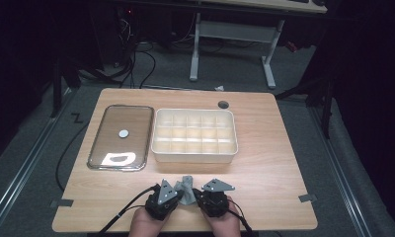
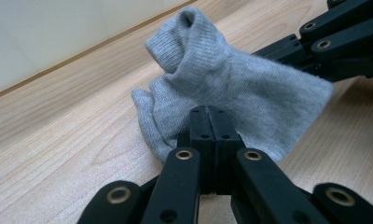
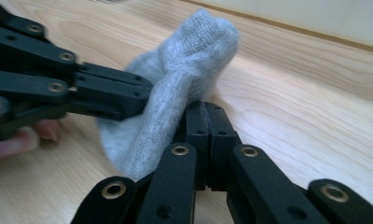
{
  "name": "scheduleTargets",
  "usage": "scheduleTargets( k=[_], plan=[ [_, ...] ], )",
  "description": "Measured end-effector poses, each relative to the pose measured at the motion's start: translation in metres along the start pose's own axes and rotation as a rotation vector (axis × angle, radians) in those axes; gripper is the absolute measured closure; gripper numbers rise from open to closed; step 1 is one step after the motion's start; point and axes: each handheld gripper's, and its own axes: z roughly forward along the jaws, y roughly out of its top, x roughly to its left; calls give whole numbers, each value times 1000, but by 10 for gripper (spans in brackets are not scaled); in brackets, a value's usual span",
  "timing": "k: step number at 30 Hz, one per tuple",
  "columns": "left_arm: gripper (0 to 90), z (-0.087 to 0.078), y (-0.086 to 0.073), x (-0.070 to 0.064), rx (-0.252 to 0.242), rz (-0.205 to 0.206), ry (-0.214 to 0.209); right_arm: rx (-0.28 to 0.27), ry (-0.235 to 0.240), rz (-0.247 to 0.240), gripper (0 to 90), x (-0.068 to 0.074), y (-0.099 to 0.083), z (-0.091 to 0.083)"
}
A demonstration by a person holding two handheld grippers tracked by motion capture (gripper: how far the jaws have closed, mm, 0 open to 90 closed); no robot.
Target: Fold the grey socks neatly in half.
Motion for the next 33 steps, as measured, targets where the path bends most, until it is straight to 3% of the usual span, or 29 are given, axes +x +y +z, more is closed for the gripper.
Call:
scheduleTargets(
  k=[7,13,19,22,26,30,33],
  plan=[
    [898,0,0,-3,1,19,20,-44,26,-36,900,12,7,-1],
    [889,0,0,-5,-3,33,29,-52,31,-29,900,8,6,-2],
    [815,-4,3,-1,-9,1,-1,-55,21,-19,888,4,4,-3],
    [763,-16,7,2,-39,-24,-19,-53,22,-12,883,1,3,-4],
    [776,-32,7,18,-73,-48,29,-53,18,-7,881,-1,2,-6],
    [849,-27,-5,32,8,-86,46,-57,20,-7,881,-2,2,-7],
    [867,-20,-7,29,39,-81,32,-69,25,-6,881,-2,2,-11]
  ],
)
